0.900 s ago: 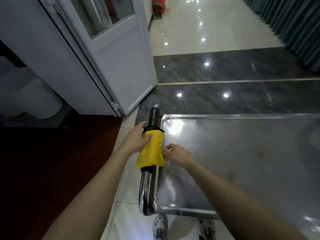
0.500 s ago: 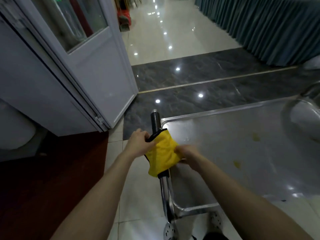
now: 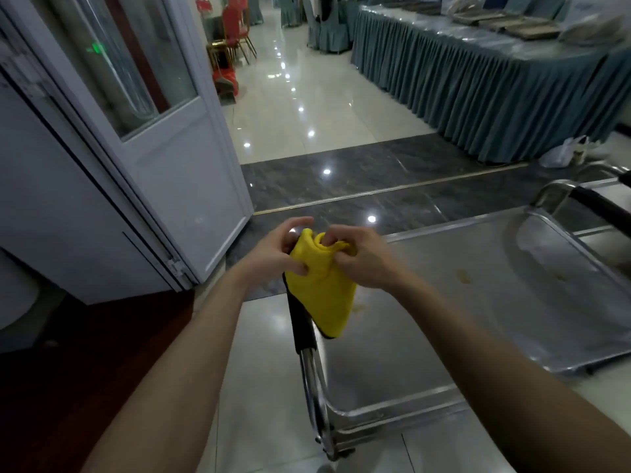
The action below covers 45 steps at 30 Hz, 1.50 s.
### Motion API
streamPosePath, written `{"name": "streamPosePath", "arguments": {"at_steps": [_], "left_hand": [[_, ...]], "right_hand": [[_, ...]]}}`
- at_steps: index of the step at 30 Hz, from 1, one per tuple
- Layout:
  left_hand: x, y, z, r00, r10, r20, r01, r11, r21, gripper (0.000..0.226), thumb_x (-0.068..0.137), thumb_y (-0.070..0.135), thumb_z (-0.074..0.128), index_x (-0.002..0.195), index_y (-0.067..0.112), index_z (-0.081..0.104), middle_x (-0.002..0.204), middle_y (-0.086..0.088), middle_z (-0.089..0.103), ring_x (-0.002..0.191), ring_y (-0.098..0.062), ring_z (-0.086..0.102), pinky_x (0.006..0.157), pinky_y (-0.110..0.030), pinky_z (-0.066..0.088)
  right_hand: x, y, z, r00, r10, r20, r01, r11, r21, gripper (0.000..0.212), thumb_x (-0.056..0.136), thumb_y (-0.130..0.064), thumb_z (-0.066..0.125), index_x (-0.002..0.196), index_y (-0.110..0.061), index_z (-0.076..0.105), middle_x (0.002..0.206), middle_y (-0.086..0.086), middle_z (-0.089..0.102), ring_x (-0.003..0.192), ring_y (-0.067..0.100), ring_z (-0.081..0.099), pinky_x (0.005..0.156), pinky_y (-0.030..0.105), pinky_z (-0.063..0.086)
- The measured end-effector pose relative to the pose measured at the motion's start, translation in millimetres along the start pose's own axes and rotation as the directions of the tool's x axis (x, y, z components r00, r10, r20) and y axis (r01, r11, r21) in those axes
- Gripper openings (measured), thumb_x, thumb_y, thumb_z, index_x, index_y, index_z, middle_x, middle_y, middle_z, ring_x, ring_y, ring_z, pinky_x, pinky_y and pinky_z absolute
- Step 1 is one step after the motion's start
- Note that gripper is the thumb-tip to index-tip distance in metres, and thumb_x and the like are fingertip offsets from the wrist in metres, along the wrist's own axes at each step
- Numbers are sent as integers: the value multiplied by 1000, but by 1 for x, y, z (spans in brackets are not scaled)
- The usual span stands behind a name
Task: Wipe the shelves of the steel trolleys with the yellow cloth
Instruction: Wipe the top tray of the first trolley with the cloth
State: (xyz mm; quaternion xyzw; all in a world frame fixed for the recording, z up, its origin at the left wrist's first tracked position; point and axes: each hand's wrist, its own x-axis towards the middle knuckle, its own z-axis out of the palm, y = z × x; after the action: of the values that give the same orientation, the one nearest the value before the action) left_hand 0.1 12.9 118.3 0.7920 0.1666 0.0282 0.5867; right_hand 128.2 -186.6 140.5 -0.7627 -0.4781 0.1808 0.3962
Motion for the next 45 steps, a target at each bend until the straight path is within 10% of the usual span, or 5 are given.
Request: {"name": "streamPosePath", "arguments": {"at_steps": [12, 17, 31, 41, 45], "left_hand": [[-30, 57, 134, 1000, 17, 7, -18, 975, 223, 28, 78, 17, 76, 103, 6, 70, 113, -10, 75, 113, -32, 71, 106, -55, 56], [-45, 52, 208, 999, -29, -36, 39, 949, 314, 22, 69, 24, 69, 75, 21, 48, 74, 7, 52, 70, -19, 49, 66, -42, 45], [-49, -22, 215, 942, -158, -296, 287, 836, 467, 40, 99, 11, 67, 129, 34, 55, 127, 3, 70, 106, -20, 71, 91, -44, 64], [-65, -123, 182, 823, 65, -564, 430, 577, 694, 63, 100, 37, 66, 159, 26, 47, 177, -12, 21, 166, -31, 14, 134, -52, 20], [-60, -133, 189, 786, -41, -616, 483, 663, 572, 71, 103, 34, 64, 168, 29, 34, 182, 0, -7, 167, -28, 9, 125, -49, 40]], "right_hand": [[-89, 47, -88, 991, -111, -75, 104, 990, -90, 30, 82, -7, 71, 104, -25, 78, 106, -6, 71, 96, 9, 63, 80, 22, 48], [-152, 104, -89, 994, 19, -111, -12, 998, 61, 30, 86, -11, 77, 109, -30, 76, 104, -16, 75, 101, 6, 69, 88, 25, 52], [-144, 174, -14, 986, 161, -33, -164, 982, -89, 51, 104, -18, 61, 154, -25, 51, 145, 2, 58, 125, 22, 57, 104, 44, 51], [-180, 238, 122, 948, 258, 184, -127, 841, -525, 78, 103, -64, 52, 170, -35, 24, 180, 9, 4, 166, 31, -5, 132, 56, 8], [-165, 241, 155, 962, 245, 123, -109, 753, -648, 83, 100, -79, 34, 171, -40, 12, 180, 12, -5, 165, 36, -10, 129, 64, 1]]}}
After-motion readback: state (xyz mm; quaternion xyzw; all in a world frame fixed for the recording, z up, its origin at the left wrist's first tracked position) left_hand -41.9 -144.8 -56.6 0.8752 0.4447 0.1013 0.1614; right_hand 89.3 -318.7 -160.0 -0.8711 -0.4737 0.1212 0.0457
